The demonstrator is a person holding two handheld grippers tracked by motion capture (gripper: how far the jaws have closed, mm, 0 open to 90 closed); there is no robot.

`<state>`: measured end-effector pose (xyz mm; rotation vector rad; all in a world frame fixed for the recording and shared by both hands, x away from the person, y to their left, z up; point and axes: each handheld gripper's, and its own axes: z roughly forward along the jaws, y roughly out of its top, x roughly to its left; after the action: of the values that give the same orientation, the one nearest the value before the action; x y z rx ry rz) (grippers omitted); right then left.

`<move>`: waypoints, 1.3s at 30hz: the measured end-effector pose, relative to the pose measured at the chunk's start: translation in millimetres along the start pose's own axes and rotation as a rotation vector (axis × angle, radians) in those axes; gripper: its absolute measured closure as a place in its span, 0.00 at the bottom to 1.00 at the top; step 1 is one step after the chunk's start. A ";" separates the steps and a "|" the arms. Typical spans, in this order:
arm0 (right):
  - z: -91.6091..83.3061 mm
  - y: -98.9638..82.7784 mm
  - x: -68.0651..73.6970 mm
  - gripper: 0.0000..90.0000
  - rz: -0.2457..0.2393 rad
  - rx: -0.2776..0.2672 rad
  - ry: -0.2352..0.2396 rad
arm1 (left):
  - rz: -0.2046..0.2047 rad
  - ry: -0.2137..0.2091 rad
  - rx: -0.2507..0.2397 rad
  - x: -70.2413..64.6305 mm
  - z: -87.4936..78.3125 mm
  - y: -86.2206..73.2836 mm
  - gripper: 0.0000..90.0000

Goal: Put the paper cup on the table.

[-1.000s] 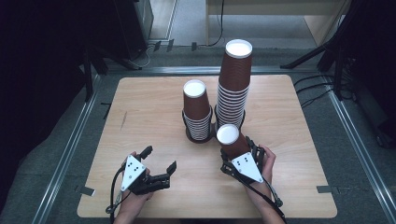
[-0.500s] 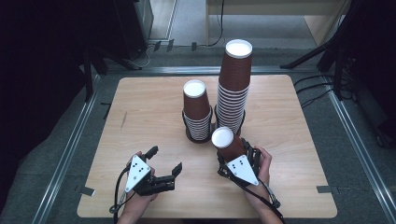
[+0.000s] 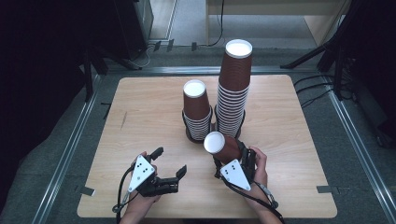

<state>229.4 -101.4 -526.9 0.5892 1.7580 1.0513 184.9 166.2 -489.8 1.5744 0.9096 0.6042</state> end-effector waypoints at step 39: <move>-5.3 2.0 37.1 0.13 -0.307 -0.072 0.106 | 0.017 -0.124 0.048 -16.5 8.2 -3.1 0.03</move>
<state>209.1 -74.0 -542.5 0.2120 1.8244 0.9379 181.4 148.1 -492.8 1.6450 0.8237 0.4935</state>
